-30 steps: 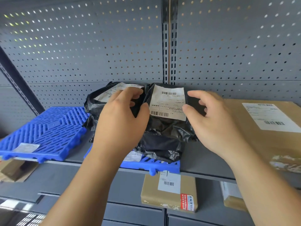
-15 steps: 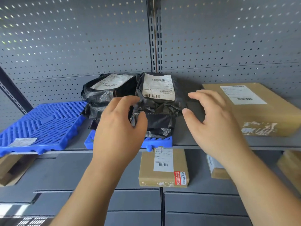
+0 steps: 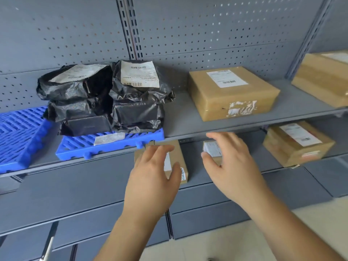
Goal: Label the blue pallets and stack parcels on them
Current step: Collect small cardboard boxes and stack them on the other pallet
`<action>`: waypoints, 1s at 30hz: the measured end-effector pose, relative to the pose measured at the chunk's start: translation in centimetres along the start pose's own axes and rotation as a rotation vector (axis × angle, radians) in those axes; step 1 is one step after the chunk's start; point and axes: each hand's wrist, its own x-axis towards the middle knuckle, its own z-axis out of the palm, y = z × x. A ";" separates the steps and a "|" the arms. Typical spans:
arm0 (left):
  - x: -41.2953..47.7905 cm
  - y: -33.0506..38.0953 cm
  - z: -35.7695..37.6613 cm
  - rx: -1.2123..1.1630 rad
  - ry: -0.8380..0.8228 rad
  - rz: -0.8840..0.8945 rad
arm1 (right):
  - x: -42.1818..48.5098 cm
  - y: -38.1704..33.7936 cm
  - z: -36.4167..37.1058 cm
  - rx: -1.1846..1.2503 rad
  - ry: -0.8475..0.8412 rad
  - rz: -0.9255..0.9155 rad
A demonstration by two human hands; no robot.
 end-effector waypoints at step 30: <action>2.8 8.2 28.4 0.325 -0.563 -0.179 | 0.3 30.3 0.3 -0.122 -0.463 0.374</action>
